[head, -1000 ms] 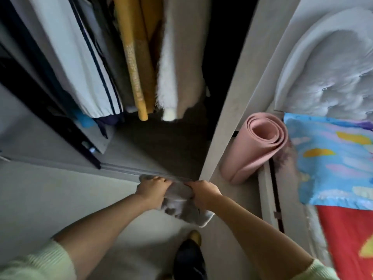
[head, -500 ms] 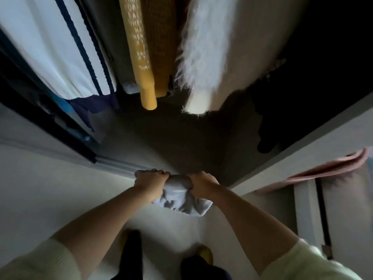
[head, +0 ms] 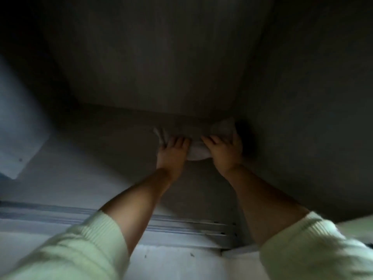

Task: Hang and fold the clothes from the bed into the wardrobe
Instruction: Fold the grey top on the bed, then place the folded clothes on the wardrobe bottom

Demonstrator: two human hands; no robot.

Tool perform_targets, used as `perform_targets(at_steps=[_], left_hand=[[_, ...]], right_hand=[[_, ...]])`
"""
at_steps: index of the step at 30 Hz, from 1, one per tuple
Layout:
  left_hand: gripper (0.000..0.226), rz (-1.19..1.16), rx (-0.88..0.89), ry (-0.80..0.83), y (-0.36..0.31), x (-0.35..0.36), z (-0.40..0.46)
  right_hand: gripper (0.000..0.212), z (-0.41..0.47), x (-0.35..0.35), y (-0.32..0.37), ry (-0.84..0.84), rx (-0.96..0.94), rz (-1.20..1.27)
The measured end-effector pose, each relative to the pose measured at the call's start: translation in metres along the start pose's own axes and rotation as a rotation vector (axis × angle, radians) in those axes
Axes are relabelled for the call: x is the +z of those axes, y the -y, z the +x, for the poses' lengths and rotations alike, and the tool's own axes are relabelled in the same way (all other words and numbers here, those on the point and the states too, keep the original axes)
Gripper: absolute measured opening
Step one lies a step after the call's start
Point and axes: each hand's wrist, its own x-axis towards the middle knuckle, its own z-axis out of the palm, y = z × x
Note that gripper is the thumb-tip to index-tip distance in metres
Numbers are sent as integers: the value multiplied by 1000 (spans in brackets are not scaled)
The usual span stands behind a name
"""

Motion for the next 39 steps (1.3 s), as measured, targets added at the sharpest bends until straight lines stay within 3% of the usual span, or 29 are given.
perform_targets(at_steps=[4, 7, 12, 14, 17, 21, 23, 30, 34, 39], left_hand=[[58, -13, 142, 168, -20, 112, -6], [60, -70, 213, 106, -27, 151, -31], [65, 20, 300, 97, -7, 170, -36], [68, 9, 299, 169, -6, 170, -31], [94, 12, 274, 274, -7, 158, -20], [83, 3, 234, 476, -9, 102, -18], [78, -48, 194, 474, -10, 68, -30], [68, 1, 215, 480, -20, -69, -77], [61, -51, 187, 449, -22, -172, -100], [51, -142, 99, 434, -30, -295, -150]], right_hand=[[76, -32, 103, -10, 252, 85, -42], [63, -72, 152, -8, 379, 148, -36], [63, -68, 153, 5, 293, 203, -31], [60, -70, 151, 11, 314, 269, 6], [70, -67, 153, 4, 442, 234, 9], [85, -56, 120, 0, 586, 177, 54], [86, -64, 85, 8, 598, 145, 77], [72, -92, -59, 27, 667, 175, 198], [52, -101, -157, 35, 577, 190, 213], [35, -122, -287, 49, 601, 225, 368]])
